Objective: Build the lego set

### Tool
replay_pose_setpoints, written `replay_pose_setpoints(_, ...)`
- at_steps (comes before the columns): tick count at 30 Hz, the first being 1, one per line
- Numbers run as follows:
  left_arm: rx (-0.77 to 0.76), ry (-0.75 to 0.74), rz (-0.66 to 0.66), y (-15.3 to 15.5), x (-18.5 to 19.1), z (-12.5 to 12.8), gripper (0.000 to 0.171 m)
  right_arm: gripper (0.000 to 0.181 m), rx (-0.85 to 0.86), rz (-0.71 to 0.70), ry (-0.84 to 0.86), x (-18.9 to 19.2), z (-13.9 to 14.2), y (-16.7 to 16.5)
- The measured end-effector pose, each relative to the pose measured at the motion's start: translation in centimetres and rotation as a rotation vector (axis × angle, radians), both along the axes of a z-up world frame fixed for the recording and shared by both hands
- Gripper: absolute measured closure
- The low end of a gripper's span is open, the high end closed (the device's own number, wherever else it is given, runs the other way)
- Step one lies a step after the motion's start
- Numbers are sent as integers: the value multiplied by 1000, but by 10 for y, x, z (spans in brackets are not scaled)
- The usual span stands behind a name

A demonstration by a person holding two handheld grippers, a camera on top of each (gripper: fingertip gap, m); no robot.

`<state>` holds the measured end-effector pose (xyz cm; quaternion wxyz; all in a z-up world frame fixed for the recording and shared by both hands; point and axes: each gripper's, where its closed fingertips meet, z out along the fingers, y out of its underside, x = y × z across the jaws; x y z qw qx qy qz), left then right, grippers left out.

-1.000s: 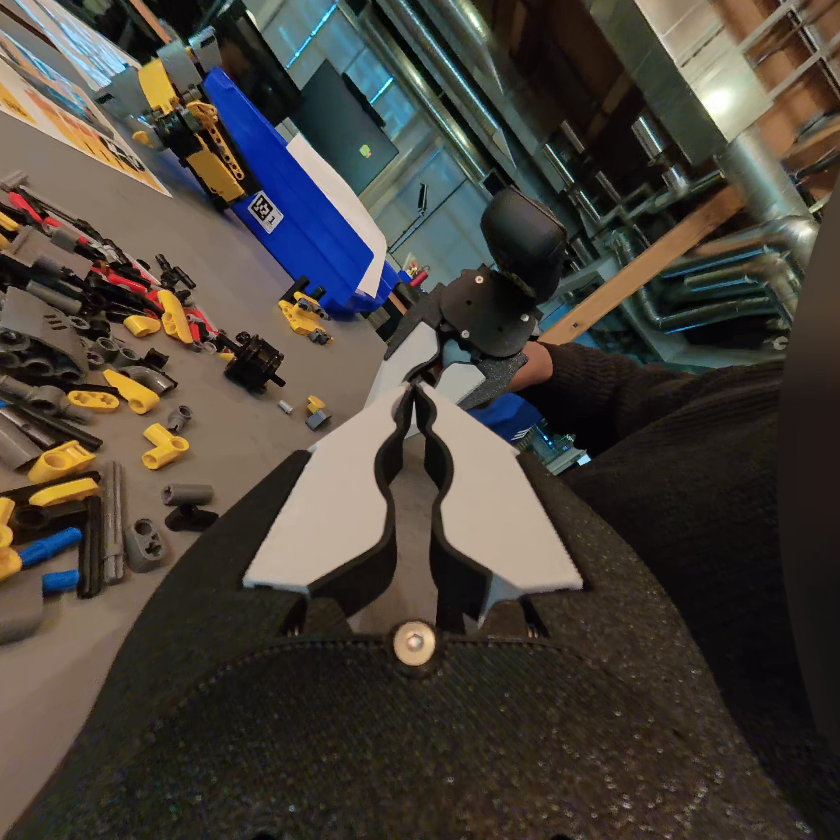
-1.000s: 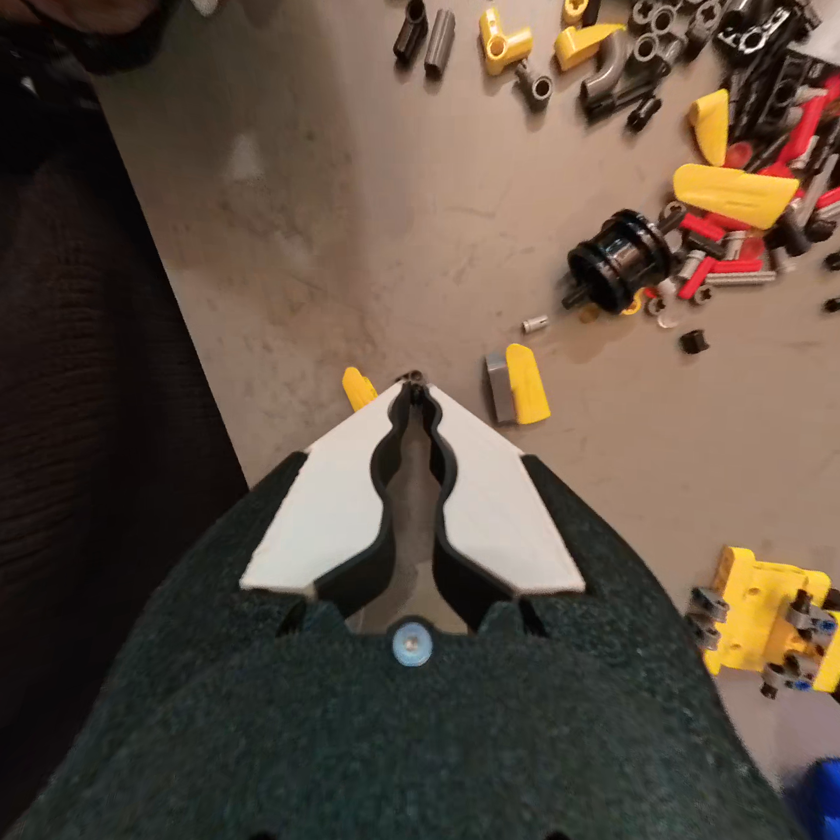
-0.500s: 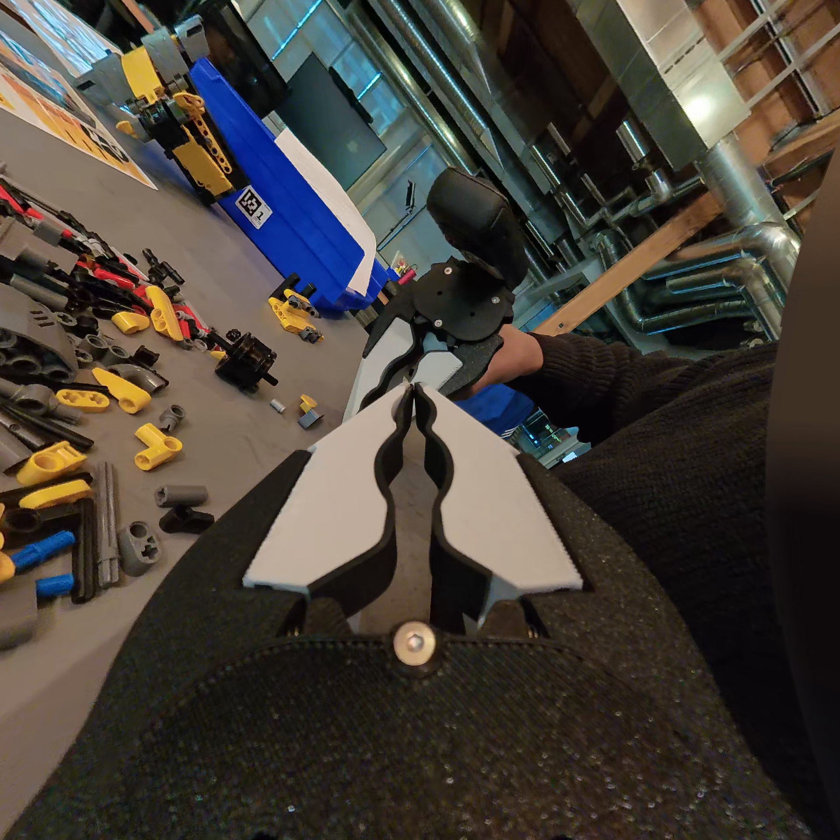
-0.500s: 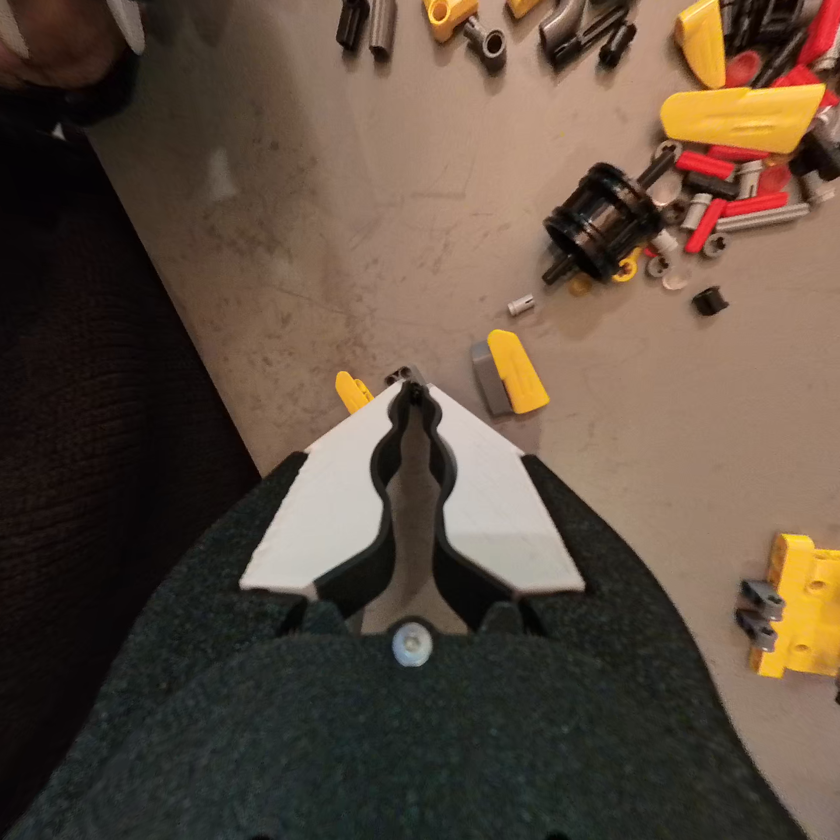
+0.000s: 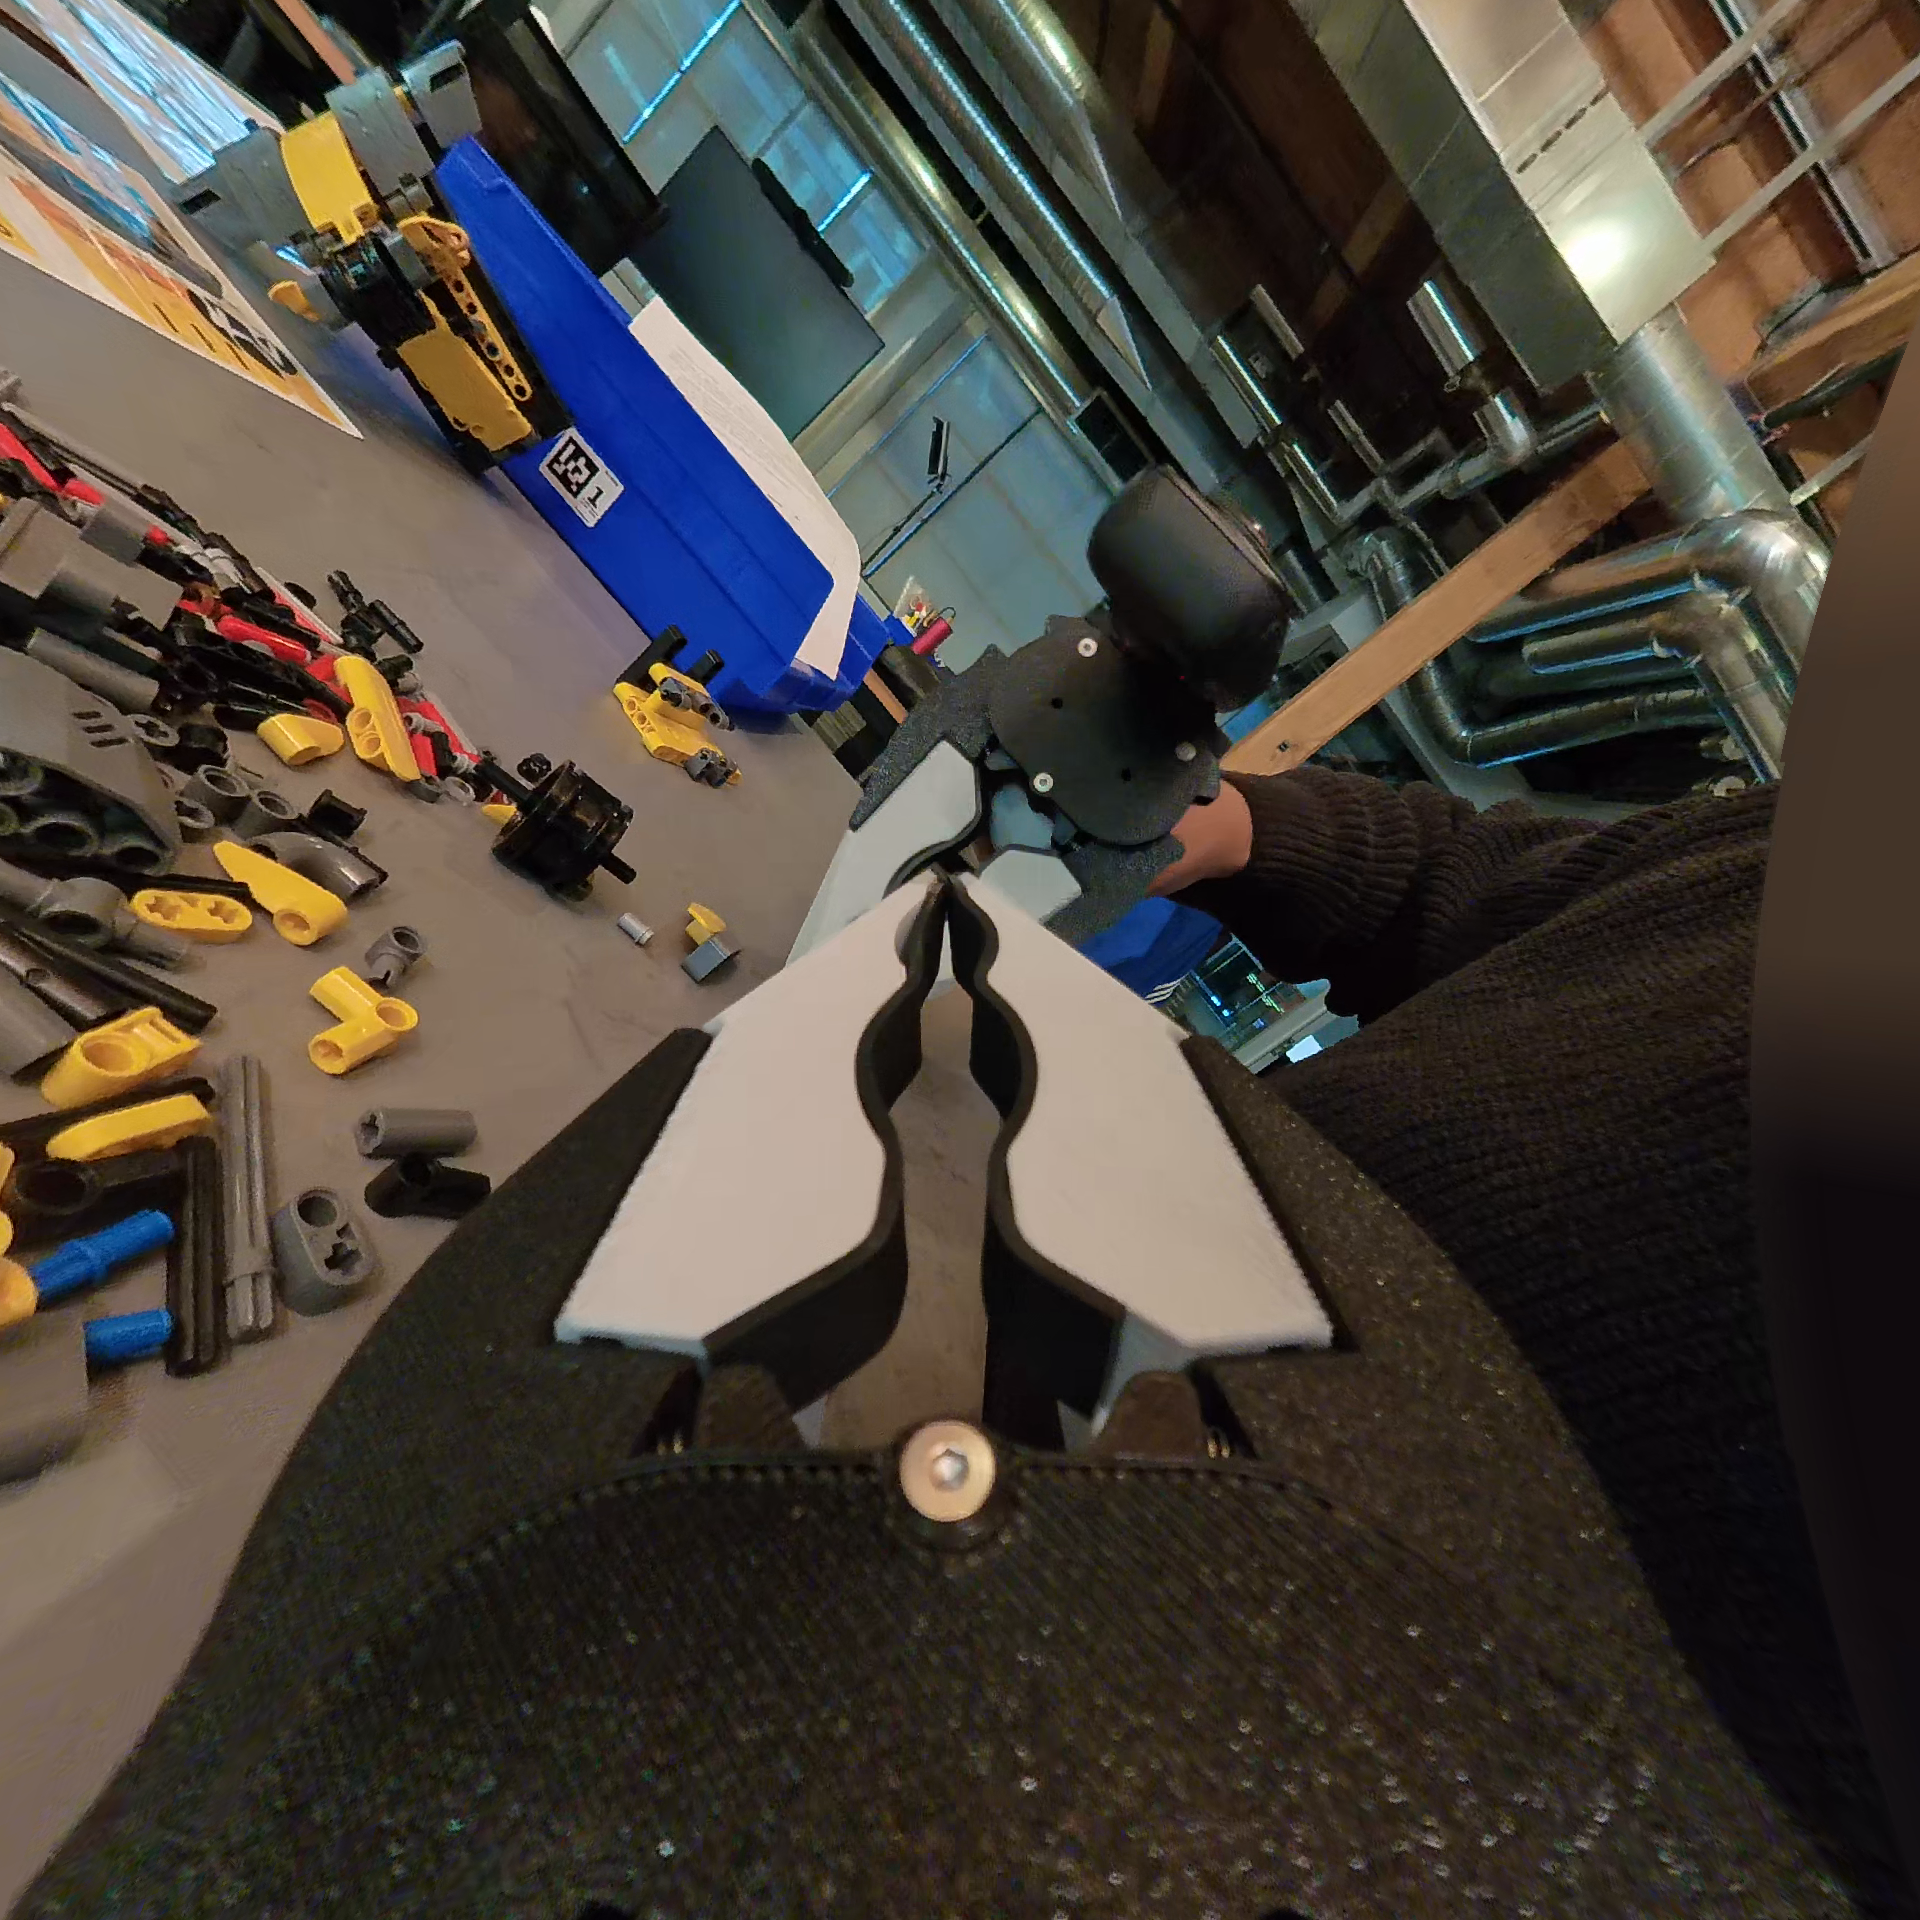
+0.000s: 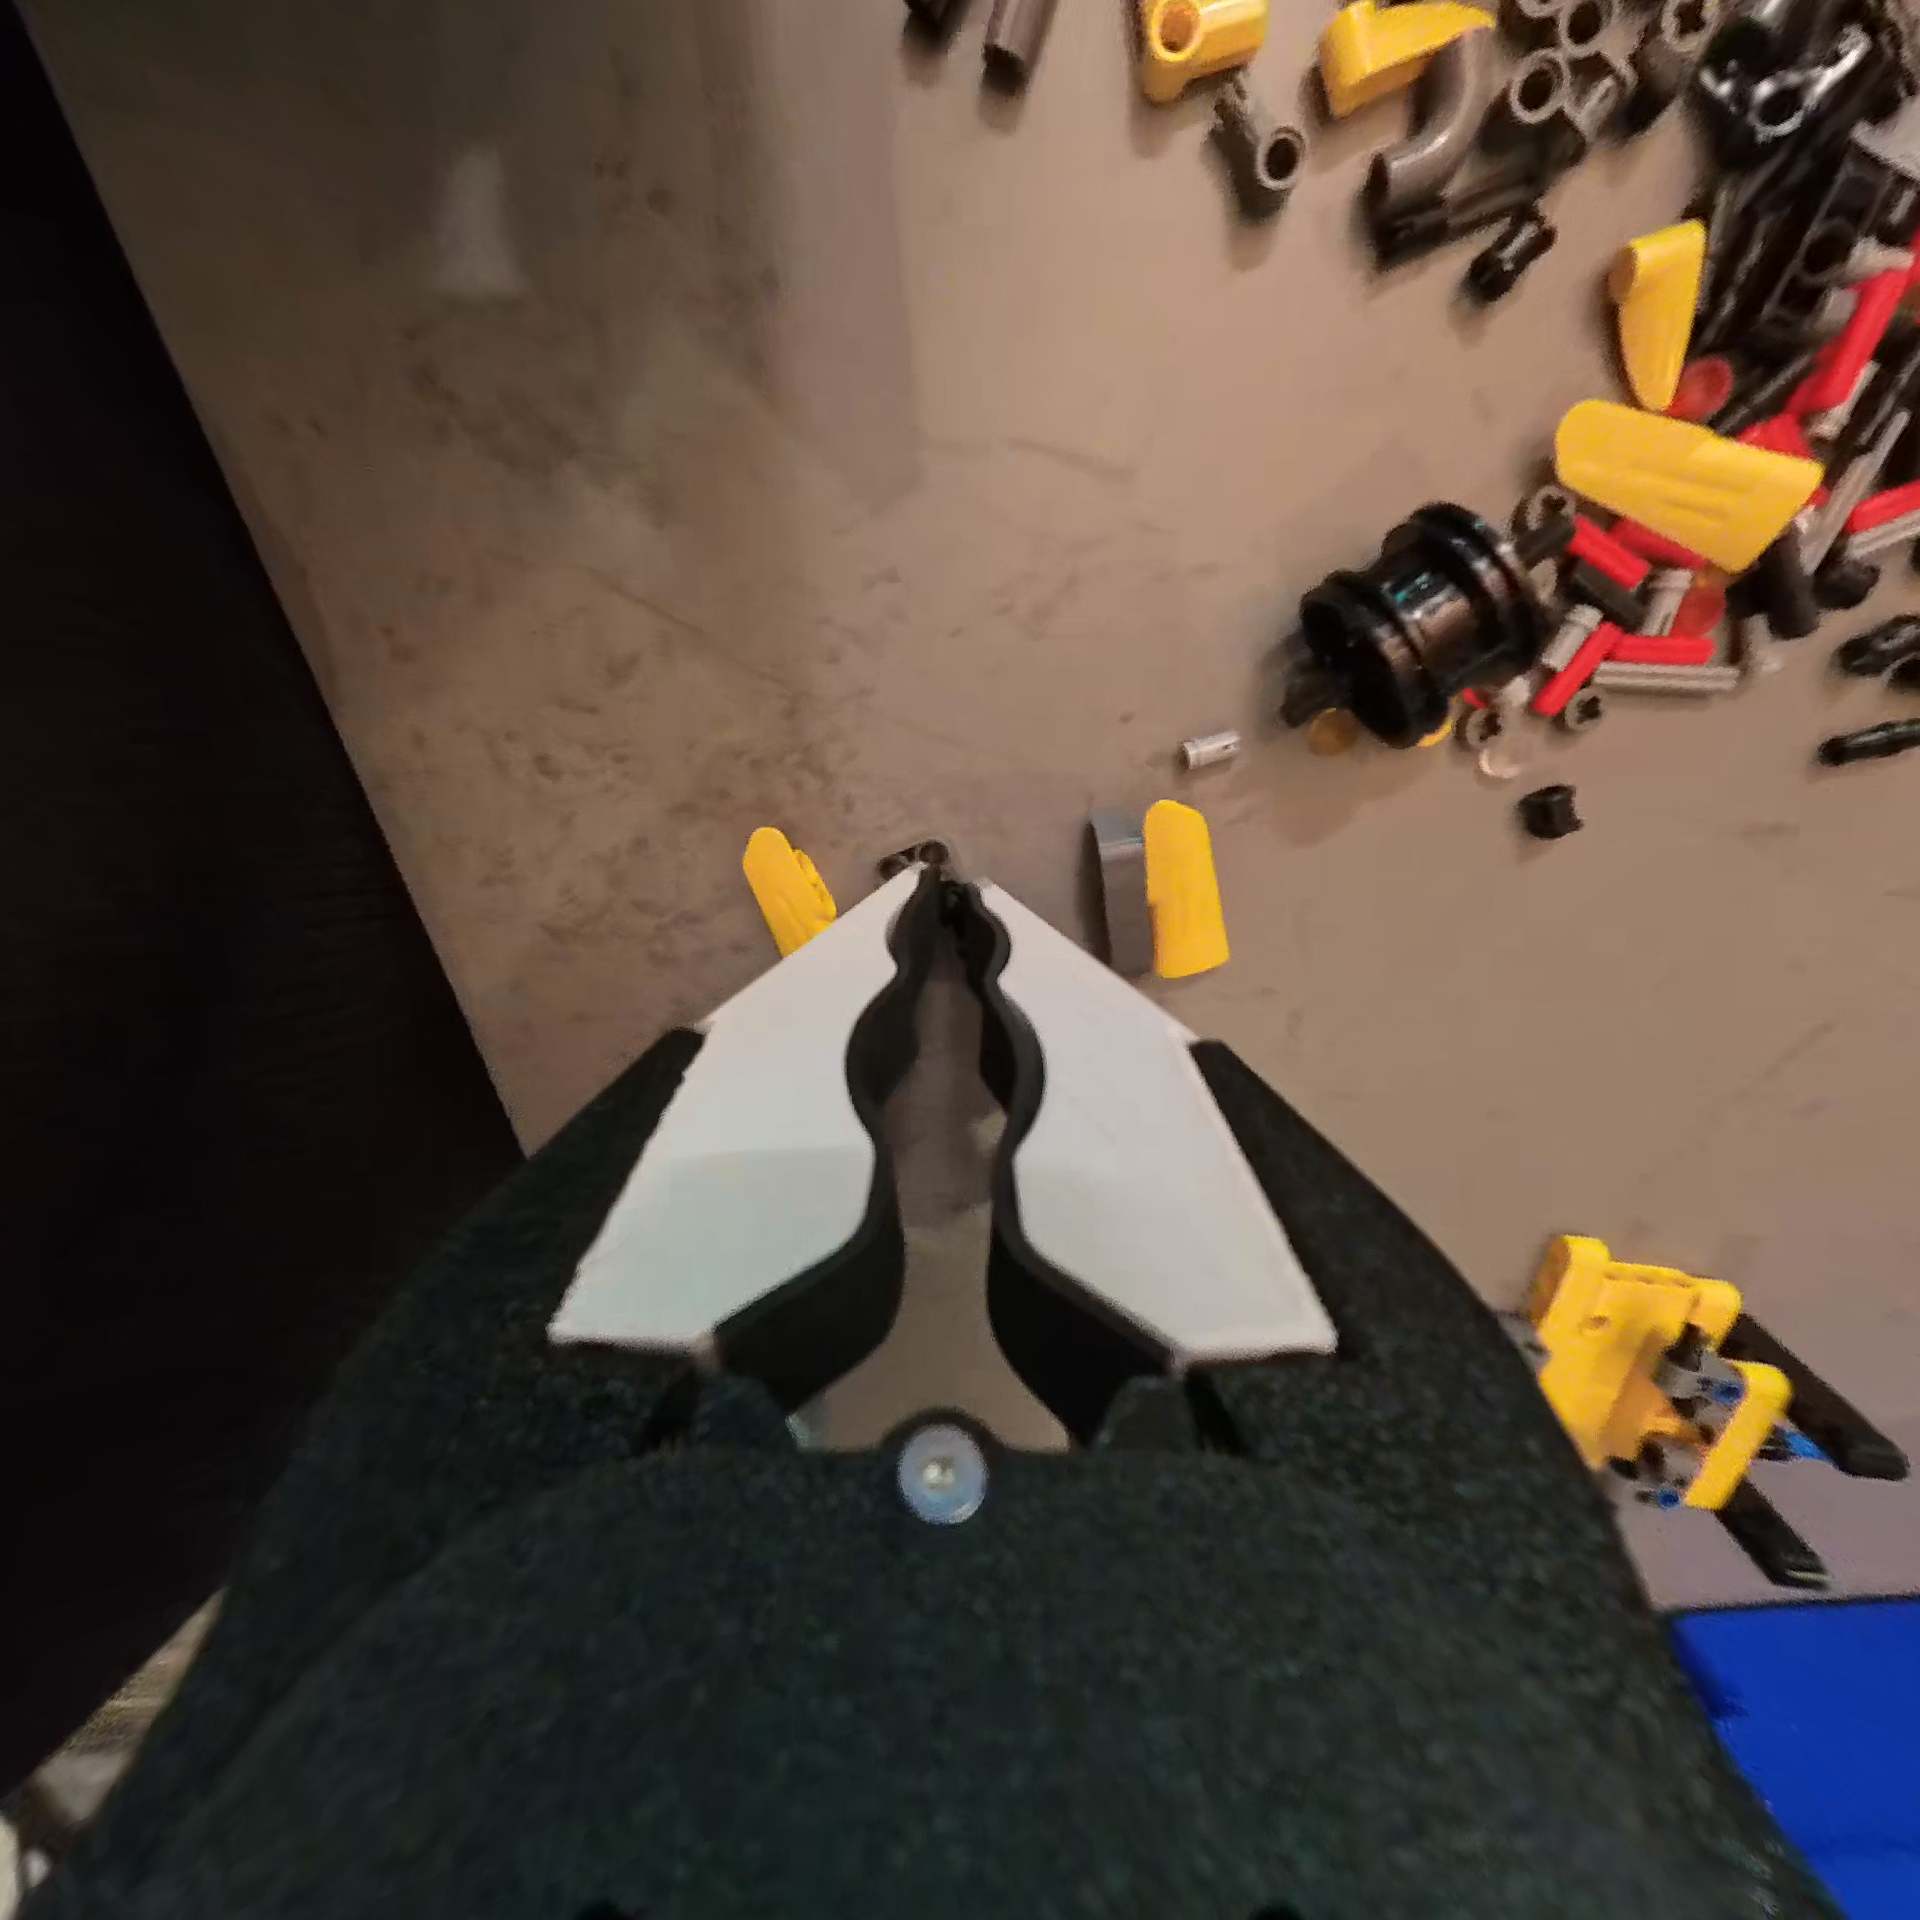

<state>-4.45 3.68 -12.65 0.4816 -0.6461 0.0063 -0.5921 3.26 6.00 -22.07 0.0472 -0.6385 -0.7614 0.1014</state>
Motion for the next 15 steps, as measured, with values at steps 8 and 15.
replay_pose_setpoints(8, -2, -3, -3, 0, 0, 0, 171, 168, -11, 62, 24, 1, 3, -4)
replay_pose_setpoints(15, -5, -2, -2, 1, 0, 0, 171, 169, 73, 146, 32, 0, 14, -2)
